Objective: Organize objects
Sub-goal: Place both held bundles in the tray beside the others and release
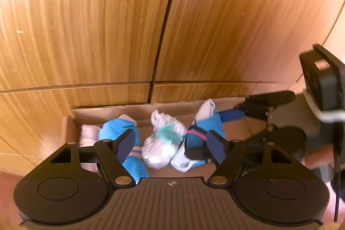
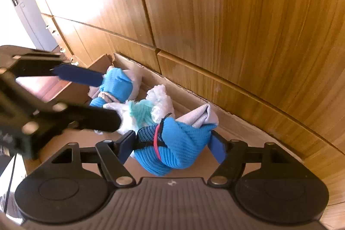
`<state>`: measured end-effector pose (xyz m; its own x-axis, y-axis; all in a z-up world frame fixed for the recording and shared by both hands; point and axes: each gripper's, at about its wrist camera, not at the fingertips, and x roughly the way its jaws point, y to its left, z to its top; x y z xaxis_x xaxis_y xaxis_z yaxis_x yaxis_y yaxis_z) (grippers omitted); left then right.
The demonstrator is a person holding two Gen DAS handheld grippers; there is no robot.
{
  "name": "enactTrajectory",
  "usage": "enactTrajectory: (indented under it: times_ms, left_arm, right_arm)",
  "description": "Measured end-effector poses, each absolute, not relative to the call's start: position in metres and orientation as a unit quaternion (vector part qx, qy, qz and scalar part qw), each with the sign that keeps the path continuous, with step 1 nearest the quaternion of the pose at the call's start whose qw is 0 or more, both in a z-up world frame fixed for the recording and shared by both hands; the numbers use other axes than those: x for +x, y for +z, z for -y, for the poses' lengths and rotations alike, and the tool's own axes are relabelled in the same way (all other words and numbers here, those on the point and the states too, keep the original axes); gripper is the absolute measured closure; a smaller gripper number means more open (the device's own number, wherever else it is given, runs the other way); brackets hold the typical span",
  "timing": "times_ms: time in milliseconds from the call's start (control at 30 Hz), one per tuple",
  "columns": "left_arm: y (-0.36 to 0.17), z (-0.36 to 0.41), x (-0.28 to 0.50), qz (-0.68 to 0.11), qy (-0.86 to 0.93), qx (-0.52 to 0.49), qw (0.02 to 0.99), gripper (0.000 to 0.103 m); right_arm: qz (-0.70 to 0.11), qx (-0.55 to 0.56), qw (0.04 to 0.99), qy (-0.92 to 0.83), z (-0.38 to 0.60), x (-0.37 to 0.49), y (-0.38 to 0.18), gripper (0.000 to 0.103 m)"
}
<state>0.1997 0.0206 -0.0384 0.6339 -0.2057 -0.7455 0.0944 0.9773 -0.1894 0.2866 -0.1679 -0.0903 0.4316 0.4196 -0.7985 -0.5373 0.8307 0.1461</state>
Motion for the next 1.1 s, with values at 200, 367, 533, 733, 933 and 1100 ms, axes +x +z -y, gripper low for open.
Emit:
enactTrajectory:
  times_ms: [200,367,533,733,933,1100]
  left_arm:
    - [-0.037,-0.026,0.185,-0.417,-0.073,-0.038,0.905,0.022]
    - [-0.03,-0.037,0.172,-0.423,-0.07,-0.031,0.903,0.022]
    - [-0.032,-0.036,0.172,-0.431,-0.066,-0.027,0.9,0.022]
    - [-0.026,-0.039,0.164,-0.429,-0.054,-0.021,0.901,0.021]
    - [-0.014,-0.042,0.147,-0.424,-0.048,-0.014,0.904,0.02]
    - [-0.004,-0.047,0.133,-0.427,-0.047,-0.016,0.903,0.02]
  right_arm:
    - [-0.461,-0.068,0.845,0.262,0.168,0.284,-0.092,0.021]
    - [-0.462,-0.076,0.852,0.233,0.169,0.277,-0.083,0.011]
    - [-0.469,-0.088,0.852,0.217,0.169,0.27,-0.078,0.01]
    - [-0.464,-0.067,0.859,0.204,0.176,0.252,-0.057,0.01]
    - [-0.467,-0.059,0.866,0.169,0.17,0.23,-0.025,0.009]
    - [-0.461,-0.058,0.873,0.149,0.163,0.209,-0.006,0.006]
